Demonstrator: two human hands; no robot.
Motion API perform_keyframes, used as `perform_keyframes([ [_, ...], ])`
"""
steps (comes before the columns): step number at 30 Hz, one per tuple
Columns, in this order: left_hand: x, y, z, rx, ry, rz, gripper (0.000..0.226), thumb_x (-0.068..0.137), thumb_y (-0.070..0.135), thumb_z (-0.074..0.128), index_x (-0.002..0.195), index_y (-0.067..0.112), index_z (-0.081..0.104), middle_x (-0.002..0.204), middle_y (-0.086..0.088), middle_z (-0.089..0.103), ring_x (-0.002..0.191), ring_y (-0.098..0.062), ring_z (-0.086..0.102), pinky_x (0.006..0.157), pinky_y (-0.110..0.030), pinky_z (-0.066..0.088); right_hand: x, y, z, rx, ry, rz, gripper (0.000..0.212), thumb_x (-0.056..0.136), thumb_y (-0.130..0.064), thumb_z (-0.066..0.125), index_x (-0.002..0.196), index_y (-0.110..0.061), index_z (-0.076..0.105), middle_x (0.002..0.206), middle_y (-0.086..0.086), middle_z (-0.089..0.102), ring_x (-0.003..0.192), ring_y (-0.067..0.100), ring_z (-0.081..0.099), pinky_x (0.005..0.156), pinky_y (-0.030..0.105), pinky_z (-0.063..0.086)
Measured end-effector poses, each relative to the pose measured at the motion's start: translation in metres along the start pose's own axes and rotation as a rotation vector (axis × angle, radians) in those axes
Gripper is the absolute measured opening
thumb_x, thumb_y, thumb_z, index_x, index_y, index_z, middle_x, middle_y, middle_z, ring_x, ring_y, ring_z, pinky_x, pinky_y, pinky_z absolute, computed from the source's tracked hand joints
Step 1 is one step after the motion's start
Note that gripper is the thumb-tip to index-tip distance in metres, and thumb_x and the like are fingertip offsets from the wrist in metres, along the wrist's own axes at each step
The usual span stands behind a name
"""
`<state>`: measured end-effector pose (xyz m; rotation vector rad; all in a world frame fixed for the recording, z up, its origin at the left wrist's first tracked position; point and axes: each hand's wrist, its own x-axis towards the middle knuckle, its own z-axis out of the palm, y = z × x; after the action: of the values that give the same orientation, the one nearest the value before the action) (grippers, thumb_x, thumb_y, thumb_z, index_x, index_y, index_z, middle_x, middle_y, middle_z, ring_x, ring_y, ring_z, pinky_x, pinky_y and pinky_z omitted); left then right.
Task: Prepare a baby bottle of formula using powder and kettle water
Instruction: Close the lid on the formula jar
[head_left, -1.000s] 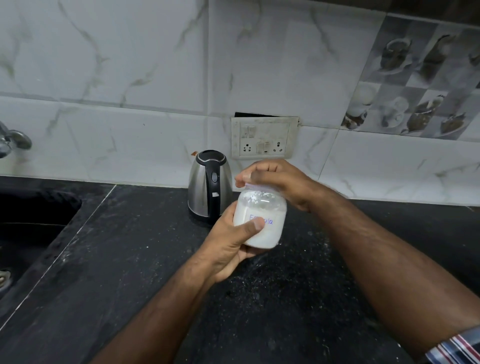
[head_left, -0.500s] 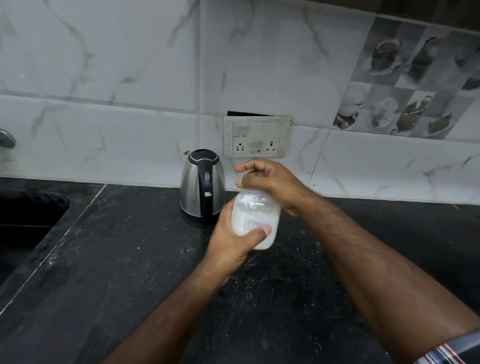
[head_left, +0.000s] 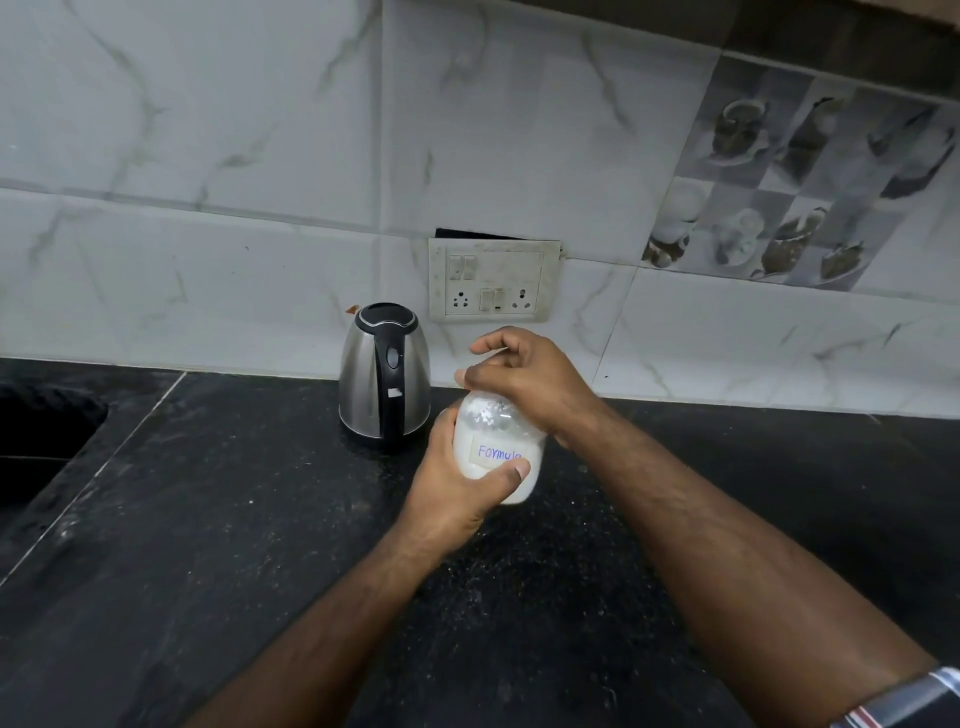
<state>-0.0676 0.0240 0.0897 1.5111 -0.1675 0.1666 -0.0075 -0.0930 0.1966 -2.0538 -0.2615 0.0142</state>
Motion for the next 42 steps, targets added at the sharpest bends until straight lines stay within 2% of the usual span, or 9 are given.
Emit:
perform_keyframes([
  [4,-0.004,-0.006,-0.004,-0.035,-0.025,-0.045,0.071,0.065,0.045,0.083,0.125,0.057,0.048,0.114,0.022,0.07,0.104,-0.002,0.07,0.082,-0.025,0.06,-0.014,0.022,-0.011,0.044,-0.126,0.057,0.078,0.065,-0.068,0.079,0.133,-0.036,0.055,0.121,-0.006,0.065,0.105,0.012,0.07,0.091,0.036,0.058],
  [7,-0.01,-0.016,-0.006,-0.02,-0.121,-0.113,0.072,0.075,0.044,0.082,0.13,0.066,0.042,0.119,0.027,0.067,0.111,-0.002,0.068,0.088,-0.029,0.06,-0.03,0.05,-0.013,0.046,-0.148,0.147,0.083,0.056,-0.067,0.083,0.128,-0.035,0.058,0.122,-0.008,0.068,0.103,0.01,0.071,0.09,0.036,0.06],
  [10,-0.014,-0.037,-0.003,0.024,-0.242,-0.161,0.077,0.092,0.034,0.077,0.155,0.041,0.033,0.143,0.015,0.061,0.128,-0.007,0.062,0.106,-0.034,0.053,-0.036,0.079,-0.014,-0.012,-0.058,0.183,0.073,0.054,-0.057,0.089,0.119,-0.035,0.063,0.119,-0.01,0.067,0.104,0.011,0.068,0.094,0.04,0.059],
  [13,-0.013,-0.055,-0.004,0.039,-0.16,-0.318,0.071,0.1,0.027,0.067,0.161,0.026,0.03,0.163,-0.001,0.041,0.134,-0.012,0.056,0.116,-0.045,0.045,-0.032,0.107,-0.022,-0.118,0.039,0.221,0.073,0.064,-0.045,0.094,0.126,-0.032,0.059,0.121,-0.013,0.062,0.106,0.01,0.063,0.096,0.04,0.055],
  [20,-0.003,-0.081,0.0,0.174,-0.121,-0.431,0.062,0.098,0.022,0.069,0.154,0.023,0.041,0.16,-0.004,0.045,0.141,-0.018,0.05,0.113,-0.031,0.042,0.021,0.156,-0.033,-0.33,0.17,0.189,0.085,0.072,-0.035,0.092,0.144,-0.022,0.049,0.137,0.004,0.045,0.115,0.021,0.051,0.097,0.031,0.041],
  [24,0.003,-0.09,0.004,0.257,-0.095,-0.444,0.064,0.097,0.028,0.069,0.154,0.028,0.041,0.159,0.001,0.047,0.143,-0.016,0.047,0.117,-0.035,0.041,0.063,0.172,-0.017,-0.359,0.153,0.12,0.082,0.073,-0.035,0.09,0.144,-0.021,0.049,0.14,0.008,0.049,0.127,0.027,0.049,0.104,0.033,0.041],
  [28,0.007,-0.099,0.001,0.362,-0.045,-0.429,0.063,0.097,0.037,0.068,0.154,0.033,0.041,0.157,0.008,0.049,0.142,-0.009,0.045,0.11,-0.025,0.036,0.103,0.182,-0.008,-0.431,0.123,0.123,0.089,0.073,-0.043,0.09,0.147,-0.018,0.048,0.142,0.007,0.054,0.134,0.031,0.045,0.11,0.039,0.038],
  [34,0.007,-0.104,0.001,0.316,0.033,-0.445,0.062,0.099,0.03,0.067,0.155,0.03,0.041,0.159,0.011,0.046,0.144,-0.007,0.043,0.121,-0.036,0.037,0.135,0.197,0.0,-0.484,0.066,0.14,0.092,0.073,-0.042,0.09,0.149,-0.015,0.045,0.144,0.012,0.053,0.133,0.034,0.047,0.112,0.044,0.039],
  [42,0.005,-0.102,0.014,0.357,0.05,-0.422,0.064,0.099,0.029,0.067,0.156,0.029,0.039,0.16,0.011,0.043,0.145,-0.003,0.04,0.123,-0.036,0.035,0.147,0.203,-0.003,-0.494,-0.029,0.14,0.102,0.074,-0.041,0.091,0.156,-0.014,0.036,0.155,0.014,0.042,0.141,0.034,0.043,0.116,0.043,0.037],
])
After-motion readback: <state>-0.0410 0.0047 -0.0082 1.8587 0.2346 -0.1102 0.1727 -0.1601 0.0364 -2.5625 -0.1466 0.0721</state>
